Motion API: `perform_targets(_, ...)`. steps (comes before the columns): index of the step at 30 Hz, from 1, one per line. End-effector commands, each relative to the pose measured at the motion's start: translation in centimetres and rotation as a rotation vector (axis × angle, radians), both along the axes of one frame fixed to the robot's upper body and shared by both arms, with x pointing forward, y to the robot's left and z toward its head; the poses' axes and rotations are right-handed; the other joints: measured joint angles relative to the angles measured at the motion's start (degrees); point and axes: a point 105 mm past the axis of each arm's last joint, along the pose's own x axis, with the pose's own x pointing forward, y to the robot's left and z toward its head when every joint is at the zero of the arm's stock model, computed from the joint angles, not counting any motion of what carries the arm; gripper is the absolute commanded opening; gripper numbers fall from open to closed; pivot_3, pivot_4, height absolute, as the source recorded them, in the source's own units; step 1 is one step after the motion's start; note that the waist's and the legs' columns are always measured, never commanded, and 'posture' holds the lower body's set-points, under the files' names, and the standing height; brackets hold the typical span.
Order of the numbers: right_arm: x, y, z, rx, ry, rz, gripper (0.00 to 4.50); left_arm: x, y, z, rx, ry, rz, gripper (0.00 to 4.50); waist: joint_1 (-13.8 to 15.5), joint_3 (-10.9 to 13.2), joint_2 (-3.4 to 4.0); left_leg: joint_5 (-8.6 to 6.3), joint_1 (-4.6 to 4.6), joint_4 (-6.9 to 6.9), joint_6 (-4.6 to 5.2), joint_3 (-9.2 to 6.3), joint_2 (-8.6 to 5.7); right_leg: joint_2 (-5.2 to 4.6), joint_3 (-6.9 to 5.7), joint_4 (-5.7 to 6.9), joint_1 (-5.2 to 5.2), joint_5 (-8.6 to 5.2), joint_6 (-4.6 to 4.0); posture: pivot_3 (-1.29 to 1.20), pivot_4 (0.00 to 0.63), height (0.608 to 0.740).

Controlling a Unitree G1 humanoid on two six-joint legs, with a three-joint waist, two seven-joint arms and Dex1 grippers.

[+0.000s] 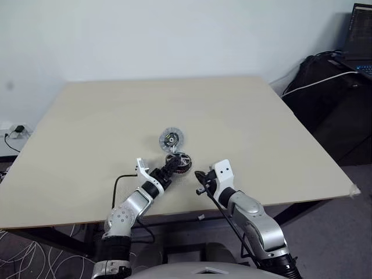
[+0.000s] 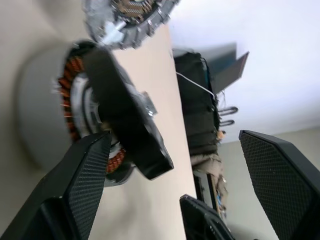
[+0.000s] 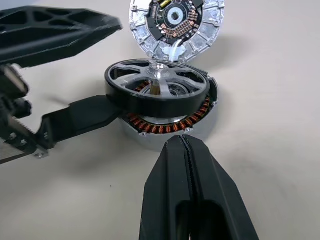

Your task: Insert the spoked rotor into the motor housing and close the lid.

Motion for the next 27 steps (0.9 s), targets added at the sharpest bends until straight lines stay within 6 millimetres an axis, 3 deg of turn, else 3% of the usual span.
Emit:
perform_targets(1, 0.5, 0.3, 1.5, 0.028, -0.051, 0.003, 0.00, 0.2, -1.0, 2.2, -0.046, -0.063, 0.022, 4.30, 0.1, 0.0, 0.00, 0.01, -0.01, -0.02, 0.02, 0.00, 0.00, 0.00, 0.00, -0.02, 0.00, 0.00, -0.01, 0.00, 0.000, 0.740)
perform_targets(9, 0.9, 0.4, 1.9, 0.044, -0.070, -0.002, 0.00, -1.1, -0.4, 3.0, 0.070, -0.163, -0.028, 4.30, 0.0, 0.0, 0.00, -0.03, -0.01, -0.01, -0.03, 0.01, -0.01, -0.01, 0.00, -0.09, 0.03, 0.01, 0.01, 0.00, 0.000, 0.740)
perform_targets(12, 1.0, 0.4, 2.2, 0.053, -0.080, -0.010, 0.00, -1.9, 0.4, 3.0, 0.194, -0.242, -0.044, 3.66, -0.1, 0.0, 0.02, -0.04, -0.01, -0.04, -0.04, 0.02, -0.01, 0.00, 0.00, -0.10, 0.01, 0.00, -0.01, 0.00, 0.000, 0.740)
perform_targets(19, 1.3, 0.8, 2.6, 0.064, -0.089, -0.003, 0.00, -3.5, 3.2, 1.6, 0.361, -0.269, 0.029, 1.36, -0.1, 0.0, 0.08, -0.05, -0.01, -0.08, -0.05, 0.02, 0.02, -0.02, 0.00, -0.11, 0.00, -0.02, -0.05, 0.00, 0.000, 0.740)
perform_targets(23, 1.4, 1.2, 2.6, 0.065, -0.090, 0.011, 0.00, -4.2, 4.2, 0.8, 0.366, -0.226, 0.075, 0.04, 0.0, 0.0, 0.08, -0.06, -0.02, -0.07, -0.05, 0.01, 0.02, -0.06, -0.01, -0.12, 0.01, -0.03, -0.03, 0.00, 0.000, 0.740)
perform_targets(27, 1.5, 1.5, 2.7, 0.071, -0.092, 0.023, 0.00, -4.3, 4.9, 0.8, 0.460, -0.271, 0.115, 0.04, -0.1, 0.1, 0.11, -0.06, -0.02, -0.08, -0.05, 0.01, 0.02, -0.05, -0.02, -0.12, 0.01, -0.03, -0.03, 0.00, 0.000, 0.740)
